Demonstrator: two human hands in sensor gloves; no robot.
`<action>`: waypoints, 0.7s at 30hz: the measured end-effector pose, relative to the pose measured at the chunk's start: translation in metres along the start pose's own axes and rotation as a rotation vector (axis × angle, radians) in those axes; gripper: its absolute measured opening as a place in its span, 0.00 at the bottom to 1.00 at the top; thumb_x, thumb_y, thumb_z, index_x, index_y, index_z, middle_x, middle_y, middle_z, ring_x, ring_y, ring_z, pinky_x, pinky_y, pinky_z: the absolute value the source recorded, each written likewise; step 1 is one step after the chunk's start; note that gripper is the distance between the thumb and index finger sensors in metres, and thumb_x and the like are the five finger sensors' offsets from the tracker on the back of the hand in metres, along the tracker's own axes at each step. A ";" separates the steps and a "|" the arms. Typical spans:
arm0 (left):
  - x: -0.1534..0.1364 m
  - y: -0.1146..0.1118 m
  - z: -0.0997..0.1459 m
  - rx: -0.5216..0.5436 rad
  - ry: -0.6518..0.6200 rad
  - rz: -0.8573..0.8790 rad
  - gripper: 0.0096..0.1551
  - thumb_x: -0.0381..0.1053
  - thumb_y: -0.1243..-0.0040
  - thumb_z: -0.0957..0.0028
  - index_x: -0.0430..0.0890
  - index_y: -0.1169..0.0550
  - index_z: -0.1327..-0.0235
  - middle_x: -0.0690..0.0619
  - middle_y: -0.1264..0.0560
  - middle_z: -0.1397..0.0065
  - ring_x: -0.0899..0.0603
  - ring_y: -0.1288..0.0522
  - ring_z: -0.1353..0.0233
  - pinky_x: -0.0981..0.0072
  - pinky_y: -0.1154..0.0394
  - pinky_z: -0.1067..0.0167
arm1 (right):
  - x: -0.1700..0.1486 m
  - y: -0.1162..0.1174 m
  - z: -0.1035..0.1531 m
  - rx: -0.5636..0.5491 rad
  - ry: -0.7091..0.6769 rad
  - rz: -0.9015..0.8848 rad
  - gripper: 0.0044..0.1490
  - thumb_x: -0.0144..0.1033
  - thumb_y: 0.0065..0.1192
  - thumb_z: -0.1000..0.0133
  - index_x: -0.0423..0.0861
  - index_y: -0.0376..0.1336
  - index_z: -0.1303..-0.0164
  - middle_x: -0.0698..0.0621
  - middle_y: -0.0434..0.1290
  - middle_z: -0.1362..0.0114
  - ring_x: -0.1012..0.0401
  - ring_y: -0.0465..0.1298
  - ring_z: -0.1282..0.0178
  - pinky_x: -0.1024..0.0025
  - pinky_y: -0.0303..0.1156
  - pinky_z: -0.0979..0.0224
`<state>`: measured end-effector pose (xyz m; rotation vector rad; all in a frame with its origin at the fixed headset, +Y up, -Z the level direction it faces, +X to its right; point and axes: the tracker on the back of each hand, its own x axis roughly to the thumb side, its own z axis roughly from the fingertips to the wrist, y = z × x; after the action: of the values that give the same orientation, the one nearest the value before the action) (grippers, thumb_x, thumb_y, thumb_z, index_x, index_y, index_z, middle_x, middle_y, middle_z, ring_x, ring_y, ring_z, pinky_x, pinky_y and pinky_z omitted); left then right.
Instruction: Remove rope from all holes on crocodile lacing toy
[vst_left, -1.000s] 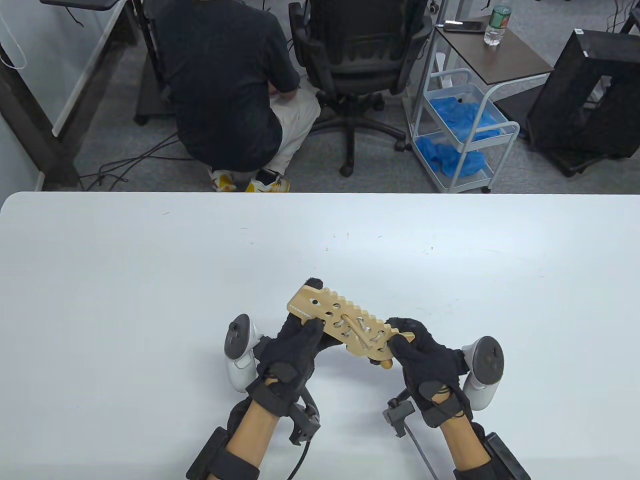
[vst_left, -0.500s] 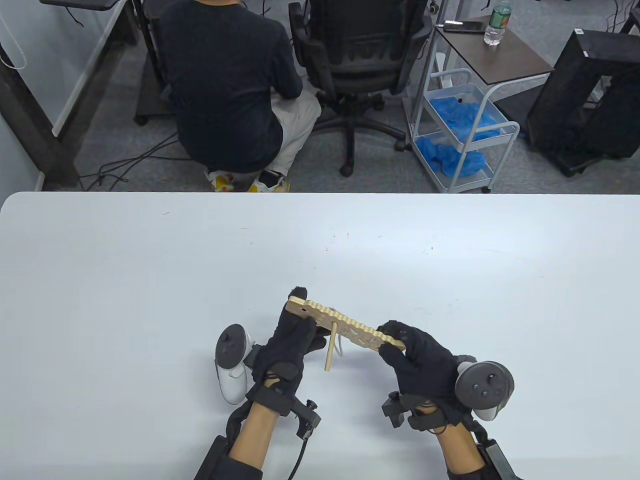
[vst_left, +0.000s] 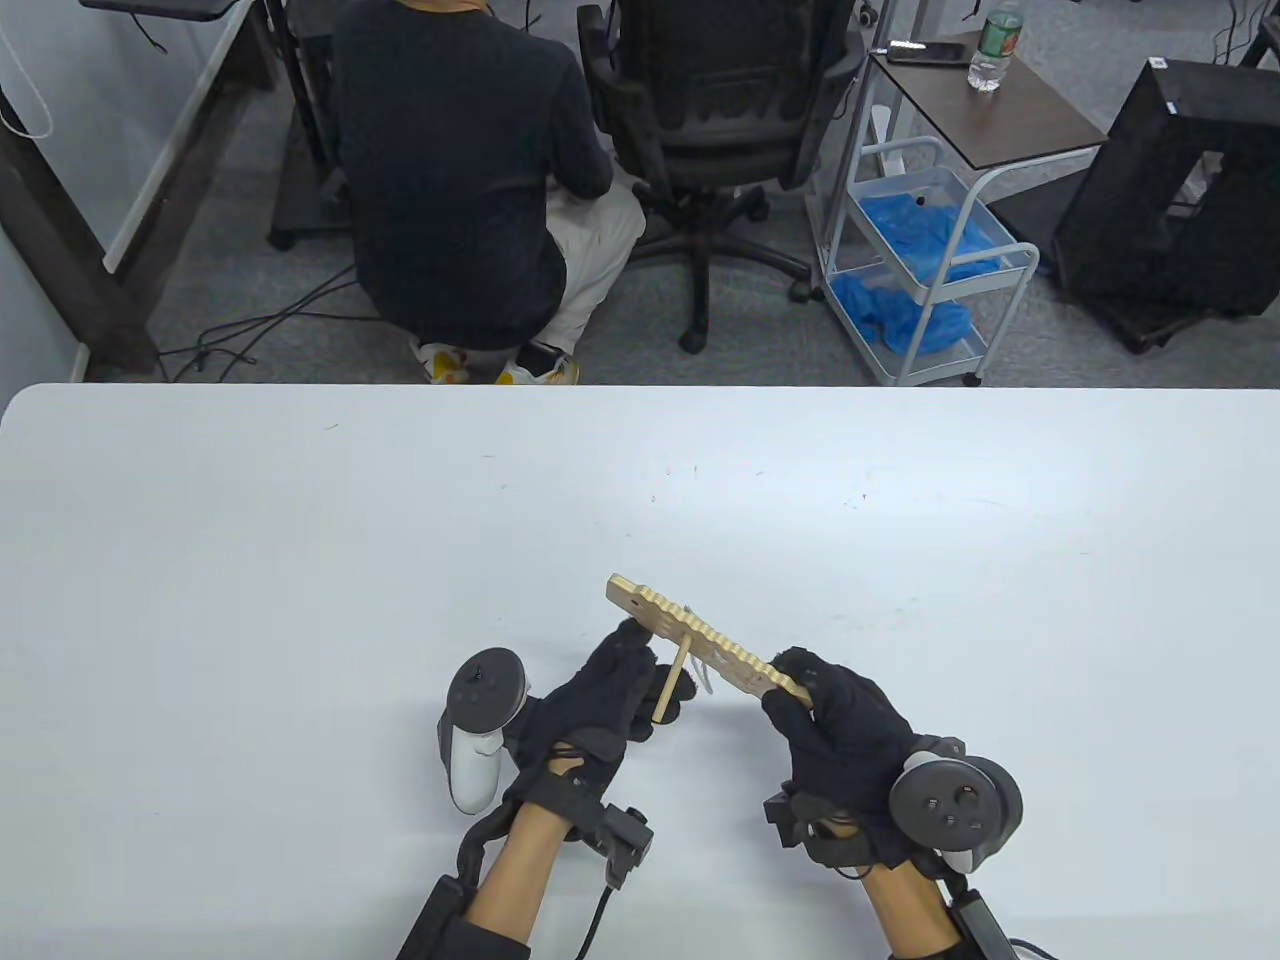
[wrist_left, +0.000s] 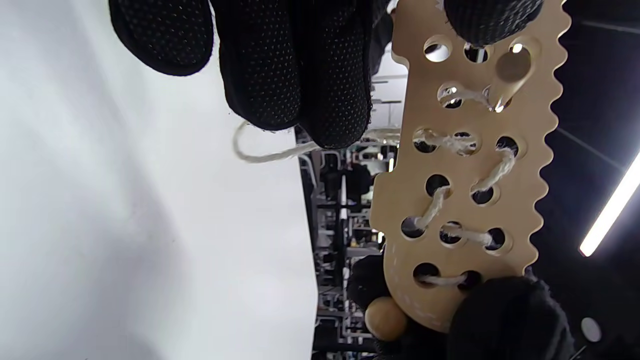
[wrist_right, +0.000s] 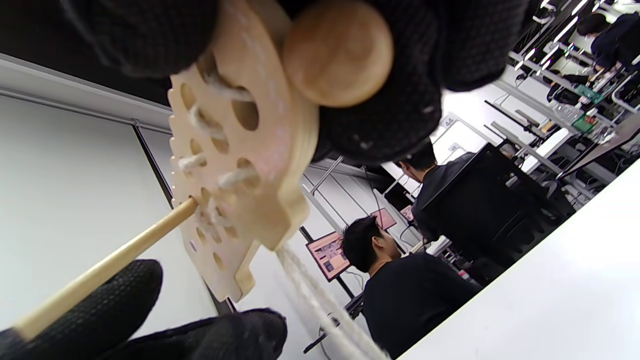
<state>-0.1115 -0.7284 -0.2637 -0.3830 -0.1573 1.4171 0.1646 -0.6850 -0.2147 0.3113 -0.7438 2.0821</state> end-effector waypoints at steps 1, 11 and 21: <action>0.000 -0.002 0.000 -0.008 0.005 -0.020 0.43 0.69 0.52 0.42 0.45 0.35 0.19 0.52 0.16 0.35 0.43 0.20 0.37 0.42 0.26 0.38 | 0.001 -0.001 0.000 -0.005 0.000 0.004 0.29 0.45 0.66 0.53 0.45 0.67 0.44 0.42 0.81 0.47 0.48 0.83 0.55 0.42 0.73 0.39; 0.002 0.000 0.005 0.031 -0.012 -0.043 0.37 0.75 0.53 0.45 0.55 0.21 0.32 0.52 0.15 0.36 0.43 0.20 0.37 0.40 0.26 0.38 | 0.004 0.005 0.001 0.040 -0.049 0.059 0.29 0.45 0.66 0.53 0.47 0.67 0.44 0.42 0.81 0.46 0.49 0.83 0.54 0.42 0.73 0.38; 0.001 0.000 0.002 0.068 0.024 -0.141 0.26 0.60 0.39 0.46 0.53 0.18 0.38 0.57 0.09 0.49 0.49 0.14 0.49 0.47 0.21 0.43 | -0.005 0.010 -0.001 0.102 0.020 0.067 0.30 0.46 0.66 0.52 0.42 0.68 0.45 0.41 0.82 0.52 0.51 0.83 0.66 0.46 0.77 0.47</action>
<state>-0.1118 -0.7273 -0.2622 -0.3267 -0.1144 1.2752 0.1593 -0.6921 -0.2217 0.3250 -0.6450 2.1883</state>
